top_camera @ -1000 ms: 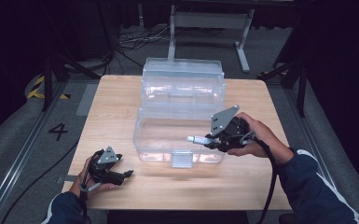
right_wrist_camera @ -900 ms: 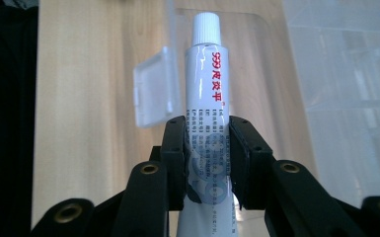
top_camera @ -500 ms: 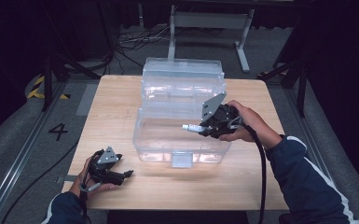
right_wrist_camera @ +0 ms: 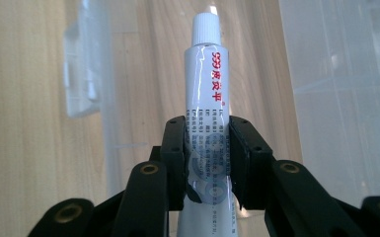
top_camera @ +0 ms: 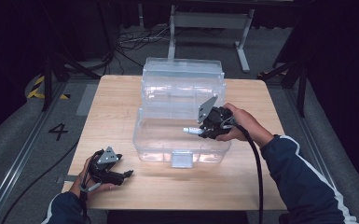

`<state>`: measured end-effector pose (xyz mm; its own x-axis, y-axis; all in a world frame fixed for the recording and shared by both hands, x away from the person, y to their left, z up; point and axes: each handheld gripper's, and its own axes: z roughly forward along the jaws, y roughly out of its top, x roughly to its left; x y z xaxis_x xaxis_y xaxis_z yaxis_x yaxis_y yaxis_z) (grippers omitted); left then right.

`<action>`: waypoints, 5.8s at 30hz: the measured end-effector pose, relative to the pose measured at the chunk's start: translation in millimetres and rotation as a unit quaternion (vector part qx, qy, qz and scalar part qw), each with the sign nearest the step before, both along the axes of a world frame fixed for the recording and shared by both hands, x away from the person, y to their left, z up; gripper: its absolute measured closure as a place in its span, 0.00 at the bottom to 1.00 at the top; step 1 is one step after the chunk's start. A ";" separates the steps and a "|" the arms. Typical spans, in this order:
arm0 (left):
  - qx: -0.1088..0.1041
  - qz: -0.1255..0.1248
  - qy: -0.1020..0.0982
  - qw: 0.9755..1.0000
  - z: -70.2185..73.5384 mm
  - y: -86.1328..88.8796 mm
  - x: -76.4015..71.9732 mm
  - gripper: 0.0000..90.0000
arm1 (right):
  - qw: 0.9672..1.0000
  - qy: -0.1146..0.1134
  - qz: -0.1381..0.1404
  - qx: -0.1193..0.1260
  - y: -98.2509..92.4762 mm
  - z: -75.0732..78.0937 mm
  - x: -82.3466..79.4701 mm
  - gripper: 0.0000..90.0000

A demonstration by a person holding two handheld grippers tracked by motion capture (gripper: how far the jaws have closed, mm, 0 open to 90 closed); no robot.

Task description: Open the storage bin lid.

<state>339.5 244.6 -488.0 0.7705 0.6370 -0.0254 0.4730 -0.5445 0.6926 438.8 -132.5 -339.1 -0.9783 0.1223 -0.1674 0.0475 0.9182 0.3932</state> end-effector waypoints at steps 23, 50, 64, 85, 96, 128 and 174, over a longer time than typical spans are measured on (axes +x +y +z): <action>0.000 0.000 0.000 1.000 0.0 0.0 0.0 0.24 | 0.998 0.049 -0.005 -0.048 -4.2 -48.0 17.2 0.79; 0.000 -0.001 0.001 1.000 0.1 0.1 0.1 0.24 | 0.994 0.086 -0.003 -0.063 -0.4 -60.9 19.8 0.78; 0.000 0.000 0.000 1.000 0.1 0.0 0.0 0.24 | 0.996 0.074 -0.015 -0.044 -8.1 -52.4 17.7 0.75; 0.025 0.008 0.013 1.000 7.7 -16.8 -0.4 0.28 | 0.983 -0.040 -0.061 0.170 -59.9 -8.1 -1.4 0.65; -0.001 0.000 -0.067 0.998 56.0 -29.3 -11.8 0.32 | 0.965 -0.095 -0.079 0.232 -76.6 15.7 -1.2 0.55; 0.037 -0.109 -0.084 0.990 87.5 -107.0 18.1 0.49 | 0.962 -0.104 -0.142 0.207 -51.8 31.3 94.7 0.50; 0.151 -0.148 -0.005 0.977 78.7 -133.5 38.4 0.75 | 0.992 -0.082 -0.035 0.088 -21.2 49.1 62.6 0.98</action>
